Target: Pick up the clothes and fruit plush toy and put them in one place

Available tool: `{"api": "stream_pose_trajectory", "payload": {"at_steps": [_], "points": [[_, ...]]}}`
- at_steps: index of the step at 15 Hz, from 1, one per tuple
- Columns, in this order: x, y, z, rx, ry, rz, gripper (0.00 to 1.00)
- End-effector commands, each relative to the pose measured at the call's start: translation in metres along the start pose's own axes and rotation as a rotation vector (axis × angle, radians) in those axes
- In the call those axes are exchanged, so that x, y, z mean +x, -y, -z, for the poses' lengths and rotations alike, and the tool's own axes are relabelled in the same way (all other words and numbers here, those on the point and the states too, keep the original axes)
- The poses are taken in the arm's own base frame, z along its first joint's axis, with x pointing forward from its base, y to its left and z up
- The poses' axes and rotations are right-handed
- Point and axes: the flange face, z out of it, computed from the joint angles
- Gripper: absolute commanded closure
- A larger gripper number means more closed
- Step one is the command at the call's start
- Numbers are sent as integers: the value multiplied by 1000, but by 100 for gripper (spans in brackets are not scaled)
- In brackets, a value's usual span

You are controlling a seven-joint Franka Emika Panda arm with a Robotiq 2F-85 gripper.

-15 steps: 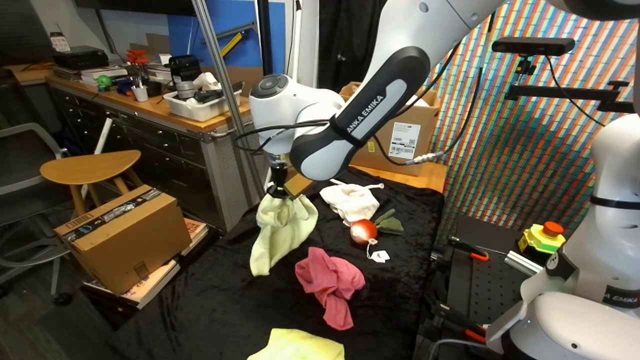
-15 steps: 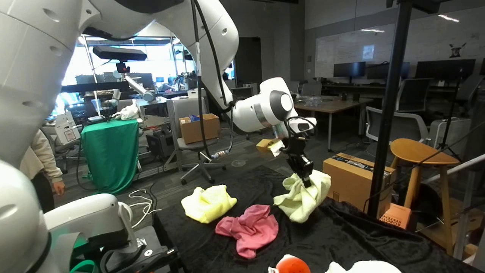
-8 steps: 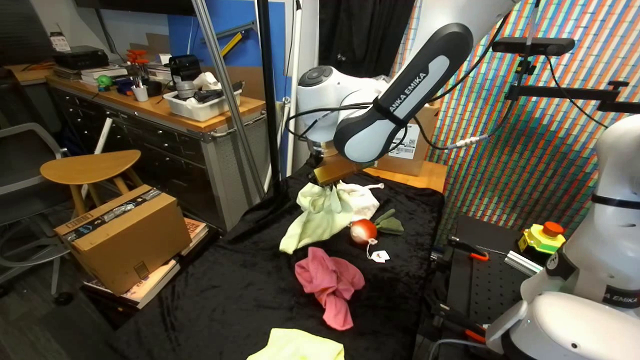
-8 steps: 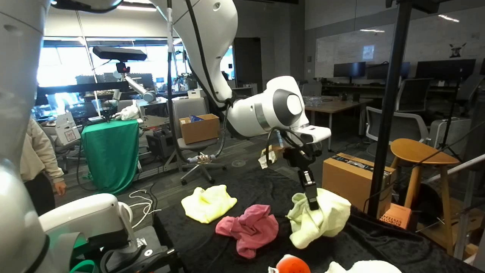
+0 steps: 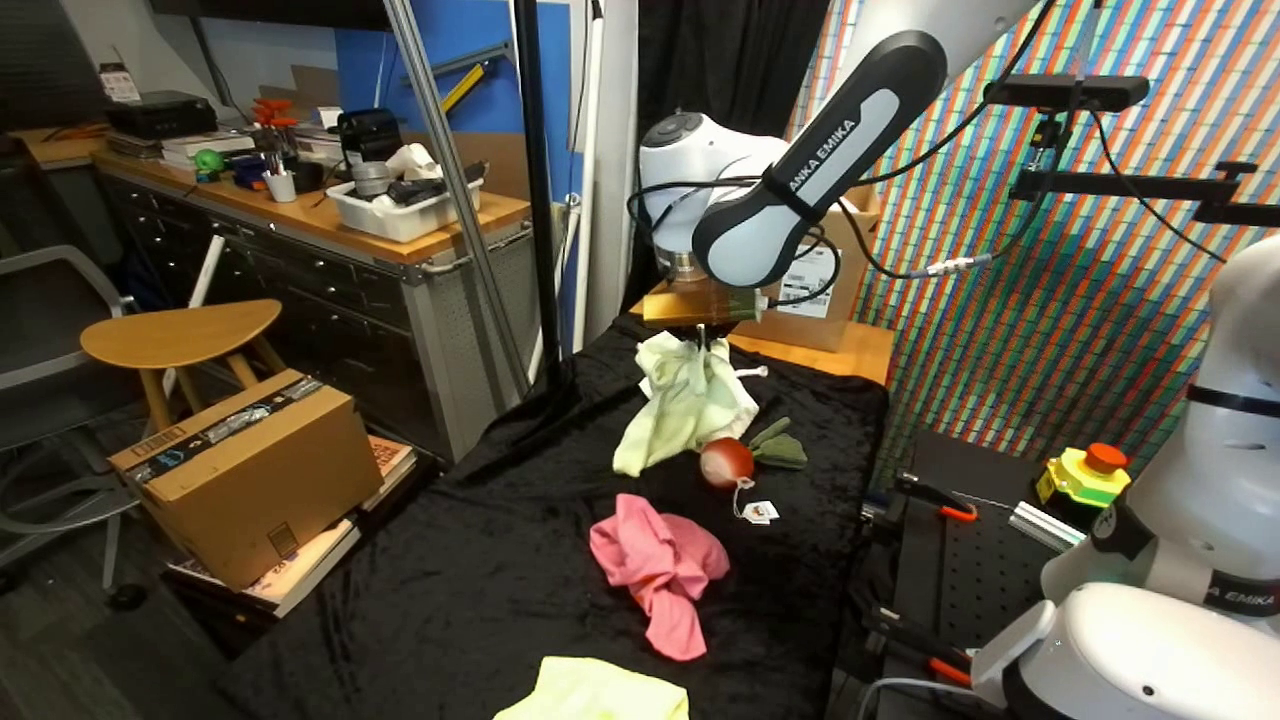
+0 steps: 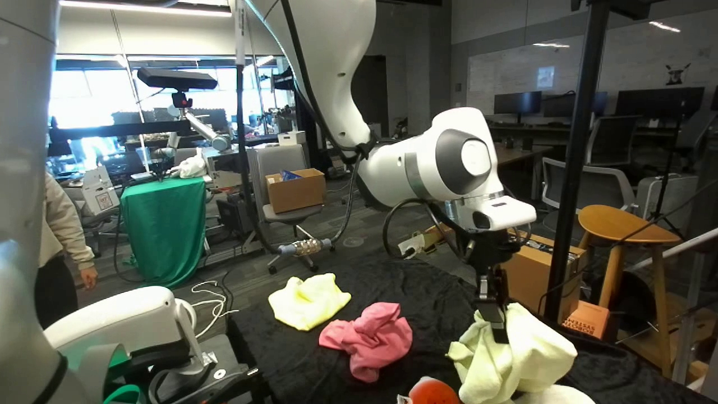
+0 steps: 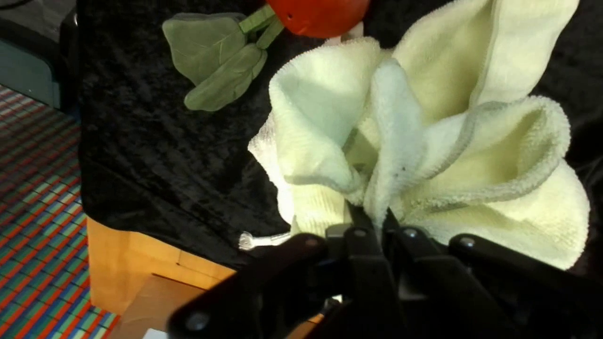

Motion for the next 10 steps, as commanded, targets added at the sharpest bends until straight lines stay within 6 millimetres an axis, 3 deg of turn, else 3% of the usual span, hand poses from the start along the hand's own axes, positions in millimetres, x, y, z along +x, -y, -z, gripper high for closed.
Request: {"api": "stream_pose_trajectory", "payload": {"at_steps": [1,6,10], "points": [[35,-9,1,-7,30,-196,97],[85,-16,-1,-10,46,-458,97],[110,-12,-1,-41,24,-546,97]]}}
